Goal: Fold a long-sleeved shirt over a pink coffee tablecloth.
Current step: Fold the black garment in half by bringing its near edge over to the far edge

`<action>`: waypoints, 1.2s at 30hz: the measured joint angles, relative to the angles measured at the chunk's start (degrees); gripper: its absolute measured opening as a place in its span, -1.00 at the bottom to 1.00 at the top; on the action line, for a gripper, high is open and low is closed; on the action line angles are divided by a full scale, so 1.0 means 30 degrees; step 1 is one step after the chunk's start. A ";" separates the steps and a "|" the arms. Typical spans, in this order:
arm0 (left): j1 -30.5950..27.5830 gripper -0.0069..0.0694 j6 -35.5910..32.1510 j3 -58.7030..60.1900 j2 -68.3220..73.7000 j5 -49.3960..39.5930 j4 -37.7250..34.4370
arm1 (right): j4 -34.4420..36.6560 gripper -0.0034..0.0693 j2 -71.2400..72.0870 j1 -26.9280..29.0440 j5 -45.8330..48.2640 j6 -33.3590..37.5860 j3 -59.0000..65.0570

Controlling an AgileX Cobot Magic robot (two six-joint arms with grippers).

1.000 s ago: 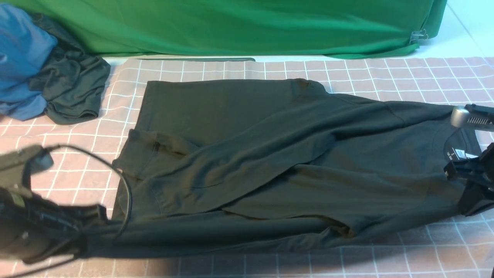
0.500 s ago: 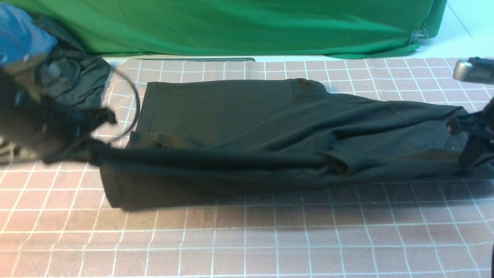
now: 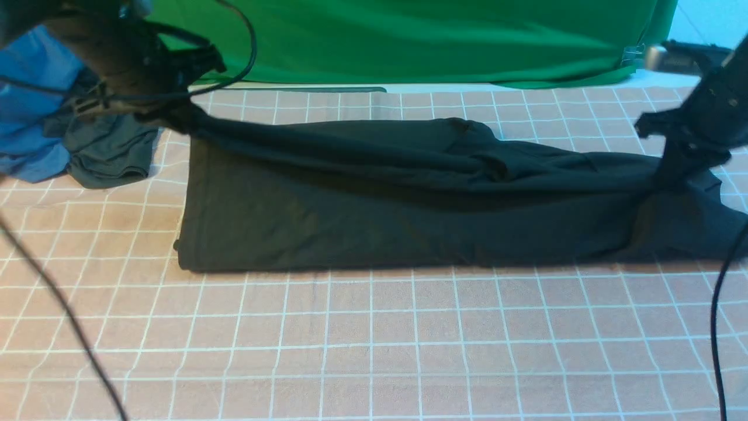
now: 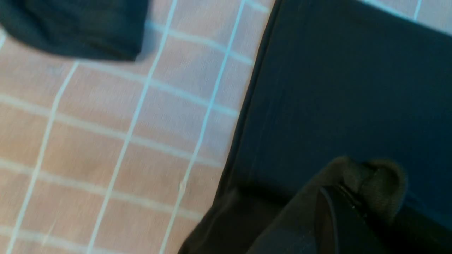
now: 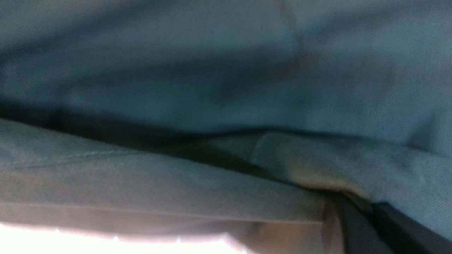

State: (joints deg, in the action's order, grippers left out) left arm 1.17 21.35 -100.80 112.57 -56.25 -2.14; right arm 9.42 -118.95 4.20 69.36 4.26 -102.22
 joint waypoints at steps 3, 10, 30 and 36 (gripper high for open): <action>0.0000 -0.70 0.0000 -0.2645 0.2223 -0.0486 0.0000 | 0.0000 -0.78 -0.1647 0.0000 0.0088 -0.0262 -0.2331; 0.0000 -0.70 0.0388 -0.5740 0.4724 -0.0883 0.0102 | 0.0038 -0.78 -0.3981 0.0000 -0.0646 -0.0340 -0.4934; -0.0014 -0.70 0.1105 -0.5887 0.5561 -0.0273 0.0581 | 0.1311 0.18 -0.3860 -0.1942 -0.3127 0.1975 -0.6773; -0.0014 -0.70 0.1311 -0.5887 0.5561 0.0099 0.0581 | 0.2681 -0.75 -0.4060 -0.4057 -0.2296 0.4651 -0.6984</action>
State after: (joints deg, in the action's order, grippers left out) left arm 1.13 25.28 -118.46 129.26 -55.96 -0.39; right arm 17.46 -131.13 -7.98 62.47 18.21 -123.17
